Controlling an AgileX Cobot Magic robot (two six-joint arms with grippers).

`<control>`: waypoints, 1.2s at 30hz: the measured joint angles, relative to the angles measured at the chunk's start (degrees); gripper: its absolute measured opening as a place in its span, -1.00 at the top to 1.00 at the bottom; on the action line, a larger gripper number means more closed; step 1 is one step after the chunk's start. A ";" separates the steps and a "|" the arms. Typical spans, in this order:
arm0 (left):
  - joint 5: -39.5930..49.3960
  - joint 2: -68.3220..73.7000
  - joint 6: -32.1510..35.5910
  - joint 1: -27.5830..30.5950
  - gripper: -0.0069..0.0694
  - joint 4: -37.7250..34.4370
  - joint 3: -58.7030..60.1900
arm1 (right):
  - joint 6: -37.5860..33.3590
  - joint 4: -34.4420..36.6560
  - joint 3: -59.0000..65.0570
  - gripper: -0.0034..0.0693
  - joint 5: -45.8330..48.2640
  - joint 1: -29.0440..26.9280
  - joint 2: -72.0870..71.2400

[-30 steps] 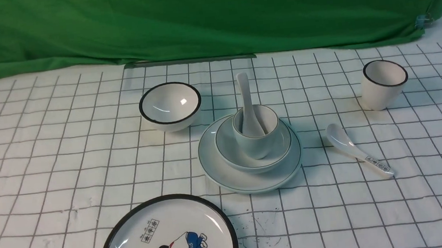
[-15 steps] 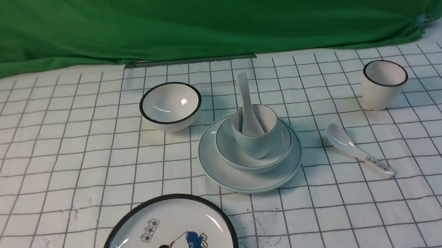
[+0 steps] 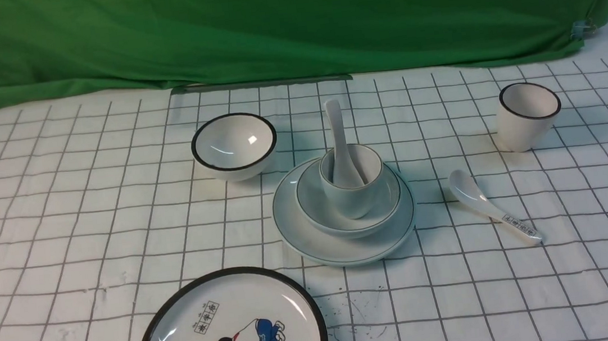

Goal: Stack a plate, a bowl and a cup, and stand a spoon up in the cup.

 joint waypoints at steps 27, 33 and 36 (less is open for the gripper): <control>0.01 0.00 0.17 0.00 0.81 0.16 0.00 | -4.67 0.00 0.00 0.32 1.16 -0.39 -0.43; 0.01 0.00 0.17 0.00 0.81 0.16 0.00 | -17.18 -0.06 0.37 0.31 17.42 -8.38 -0.96; 0.01 0.00 0.17 0.02 0.81 0.16 0.00 | -22.93 -0.11 2.69 0.31 23.24 -11.63 -0.96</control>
